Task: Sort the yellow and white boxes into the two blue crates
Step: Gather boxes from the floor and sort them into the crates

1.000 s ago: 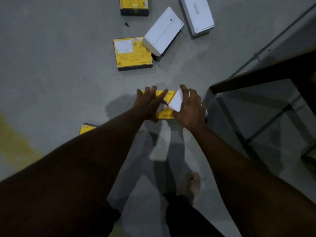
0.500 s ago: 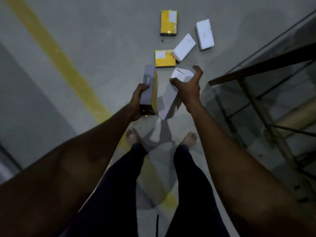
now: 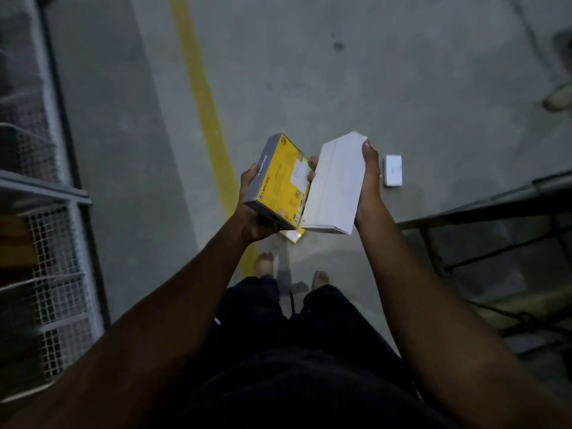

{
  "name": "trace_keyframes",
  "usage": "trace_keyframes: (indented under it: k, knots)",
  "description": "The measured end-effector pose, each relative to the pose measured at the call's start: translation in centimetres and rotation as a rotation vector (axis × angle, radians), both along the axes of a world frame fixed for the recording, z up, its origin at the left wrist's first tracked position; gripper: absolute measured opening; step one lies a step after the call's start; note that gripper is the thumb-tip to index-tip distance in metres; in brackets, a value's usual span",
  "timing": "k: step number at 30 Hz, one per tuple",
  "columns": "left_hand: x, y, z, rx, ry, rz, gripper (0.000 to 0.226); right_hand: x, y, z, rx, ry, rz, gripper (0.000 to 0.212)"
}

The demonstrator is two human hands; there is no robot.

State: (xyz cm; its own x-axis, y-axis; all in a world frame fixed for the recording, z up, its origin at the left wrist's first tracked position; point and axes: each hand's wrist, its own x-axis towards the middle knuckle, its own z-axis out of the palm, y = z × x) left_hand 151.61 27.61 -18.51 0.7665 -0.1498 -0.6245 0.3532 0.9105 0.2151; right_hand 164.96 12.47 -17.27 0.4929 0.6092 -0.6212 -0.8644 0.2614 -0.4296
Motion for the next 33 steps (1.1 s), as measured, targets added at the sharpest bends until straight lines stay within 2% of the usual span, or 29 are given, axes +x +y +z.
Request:
trace_keyframes:
  k: [3,6,9,10,12,15,17,19,22,24,30,33]
  knots:
    - [-1.0,0.7,2.9,0.087,0.026,0.148,0.094,0.1,1.4,2.7,0.041,-0.004,0.115,0.076]
    - [-2.8,1.0,5.5,0.207,0.020,0.172,0.084,0.1,2.4,5.4,0.058,0.006,0.251,0.073]
    - [-4.7,0.5,7.2,0.382,0.023,0.201,0.039,-0.2,4.1,6.7,-0.014,-0.066,0.442,0.080]
    - [-5.3,0.2,7.5,0.437,0.043,0.271,0.033,-0.4,4.8,6.8,-0.045,-0.129,0.507,0.083]
    - [-6.8,-0.2,8.5,0.484,0.111,0.392,0.044,-0.9,5.9,7.0,-0.103,-0.228,0.589,0.082]
    - [-10.0,-0.9,9.8,0.555,0.162,0.488,0.041,-2.2,7.0,7.5,-0.153,-0.336,0.689,0.079]
    - [-12.4,-0.9,10.1,0.708,0.253,0.564,0.042,-3.6,7.7,8.3,-0.247,-0.484,0.696,0.071]
    - [-15.0,-0.9,10.9,0.939,0.435,0.598,0.044,-5.6,8.6,9.1,-0.323,-0.600,0.664,0.062]
    - [-19.0,-1.0,12.3,1.198,0.624,0.601,0.054,-9.3,10.1,9.6,-0.342,-0.710,0.687,0.063]
    - [-22.0,-1.0,12.8,1.233,0.665,0.657,0.058,-12.0,11.0,9.9,-0.325,-0.774,0.752,0.060]
    - [-32.4,-1.3,14.7,1.213,0.705,0.882,0.045,-22.2,14.2,11.6,-0.237,-0.881,0.902,0.070]
    - [-38.9,-1.8,15.8,1.191,0.731,1.037,0.040,-29.1,15.5,13.2,-0.183,-0.922,0.964,0.067]
